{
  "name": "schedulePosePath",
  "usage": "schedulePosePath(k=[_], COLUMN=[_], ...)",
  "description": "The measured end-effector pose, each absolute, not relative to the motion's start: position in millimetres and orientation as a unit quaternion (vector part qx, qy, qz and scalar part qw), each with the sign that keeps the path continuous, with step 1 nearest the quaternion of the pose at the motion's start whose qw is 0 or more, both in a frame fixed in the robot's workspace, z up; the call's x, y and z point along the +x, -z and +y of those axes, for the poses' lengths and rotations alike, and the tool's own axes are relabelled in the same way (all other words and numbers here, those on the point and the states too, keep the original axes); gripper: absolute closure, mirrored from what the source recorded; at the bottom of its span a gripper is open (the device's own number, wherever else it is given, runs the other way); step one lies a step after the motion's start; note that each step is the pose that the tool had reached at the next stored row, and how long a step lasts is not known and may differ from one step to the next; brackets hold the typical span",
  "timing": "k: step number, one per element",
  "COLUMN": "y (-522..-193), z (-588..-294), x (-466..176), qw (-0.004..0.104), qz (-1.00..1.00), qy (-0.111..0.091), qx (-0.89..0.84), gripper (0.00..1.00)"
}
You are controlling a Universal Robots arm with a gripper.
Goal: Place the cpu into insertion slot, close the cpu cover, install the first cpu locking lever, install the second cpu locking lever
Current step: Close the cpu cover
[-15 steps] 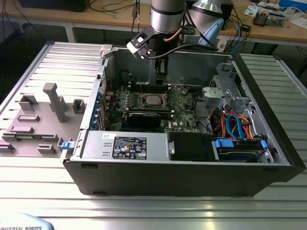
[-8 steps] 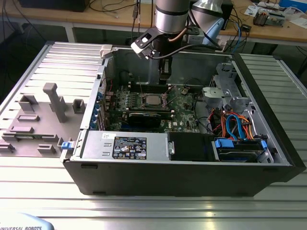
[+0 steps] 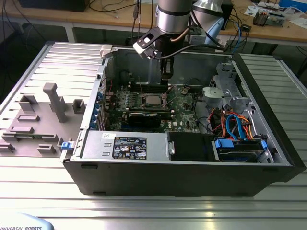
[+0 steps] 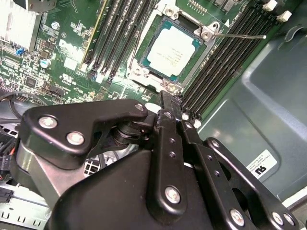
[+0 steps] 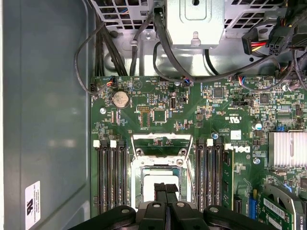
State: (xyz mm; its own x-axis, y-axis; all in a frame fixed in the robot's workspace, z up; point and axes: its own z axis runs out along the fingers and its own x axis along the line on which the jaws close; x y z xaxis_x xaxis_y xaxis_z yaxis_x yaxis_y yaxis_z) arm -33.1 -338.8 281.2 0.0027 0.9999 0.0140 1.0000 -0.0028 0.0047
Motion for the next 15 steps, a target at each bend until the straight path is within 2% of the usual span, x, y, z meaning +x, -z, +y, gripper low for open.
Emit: schedulePosePath(k=[15], y=[-281.2], z=[-338.8], x=[-31.2], qw=[0.003], qz=[-0.706], qy=[0.007], qx=[-0.708], gripper=[0.89])
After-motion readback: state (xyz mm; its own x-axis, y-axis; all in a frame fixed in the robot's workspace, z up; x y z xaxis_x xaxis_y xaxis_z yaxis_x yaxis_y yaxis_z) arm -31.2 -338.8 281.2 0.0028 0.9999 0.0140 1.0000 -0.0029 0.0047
